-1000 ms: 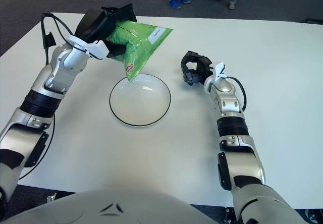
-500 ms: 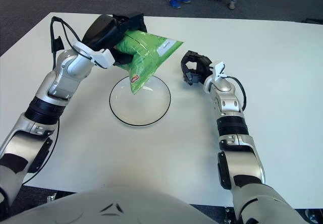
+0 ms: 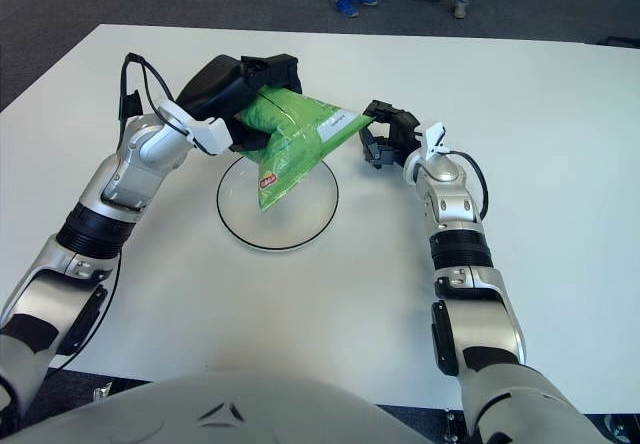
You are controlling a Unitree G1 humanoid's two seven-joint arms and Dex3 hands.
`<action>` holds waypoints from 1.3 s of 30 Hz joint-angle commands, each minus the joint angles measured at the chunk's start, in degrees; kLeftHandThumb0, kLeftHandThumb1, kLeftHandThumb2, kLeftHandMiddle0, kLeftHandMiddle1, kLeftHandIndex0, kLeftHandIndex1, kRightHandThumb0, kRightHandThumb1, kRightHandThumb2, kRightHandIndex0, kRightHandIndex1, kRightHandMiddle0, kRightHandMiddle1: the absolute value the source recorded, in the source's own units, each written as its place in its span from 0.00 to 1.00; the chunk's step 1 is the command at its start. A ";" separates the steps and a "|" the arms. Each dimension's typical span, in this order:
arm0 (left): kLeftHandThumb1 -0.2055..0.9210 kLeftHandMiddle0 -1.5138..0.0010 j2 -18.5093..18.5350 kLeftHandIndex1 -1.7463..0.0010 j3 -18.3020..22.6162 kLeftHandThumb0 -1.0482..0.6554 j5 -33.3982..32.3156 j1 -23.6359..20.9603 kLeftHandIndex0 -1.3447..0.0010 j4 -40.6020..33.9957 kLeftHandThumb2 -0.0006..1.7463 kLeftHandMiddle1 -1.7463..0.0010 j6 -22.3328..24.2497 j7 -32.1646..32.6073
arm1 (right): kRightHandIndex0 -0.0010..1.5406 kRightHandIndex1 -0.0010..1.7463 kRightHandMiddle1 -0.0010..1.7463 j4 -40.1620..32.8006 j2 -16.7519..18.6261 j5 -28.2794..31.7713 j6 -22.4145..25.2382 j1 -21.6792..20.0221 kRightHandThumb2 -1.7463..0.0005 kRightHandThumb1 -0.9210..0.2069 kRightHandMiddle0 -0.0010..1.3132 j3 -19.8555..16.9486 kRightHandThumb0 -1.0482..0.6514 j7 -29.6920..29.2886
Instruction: Put the snack into the plate.
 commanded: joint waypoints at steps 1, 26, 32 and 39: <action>0.35 0.16 0.34 0.00 -0.24 0.31 -1.01 0.80 0.47 -0.39 0.84 0.00 -0.90 -1.59 | 0.81 1.00 1.00 2.28 0.81 -1.85 4.03 4.38 0.34 0.41 0.39 1.74 0.36 -0.06; 0.39 0.20 1.44 0.00 -3.44 0.32 4.60 4.04 0.50 2.59 0.81 0.00 -0.80 -5.28 | 0.80 1.00 1.00 -1.50 1.07 -1.66 8.59 5.26 0.32 0.44 0.40 1.91 0.35 -1.78; 0.41 0.20 1.93 0.00 -4.51 0.33 6.81 3.73 0.51 6.04 0.79 0.00 -3.72 -3.25 | 0.81 1.00 1.00 -0.61 0.72 -1.63 7.65 5.06 0.33 0.43 0.40 2.09 0.36 -0.85; 0.41 0.18 2.81 0.00 -6.27 0.32 12.72 1.68 0.51 12.17 0.80 0.00 -10.79 3.71 | 0.81 1.00 1.00 0.12 0.30 -2.02 6.48 4.95 0.33 0.42 0.39 2.55 0.36 -0.17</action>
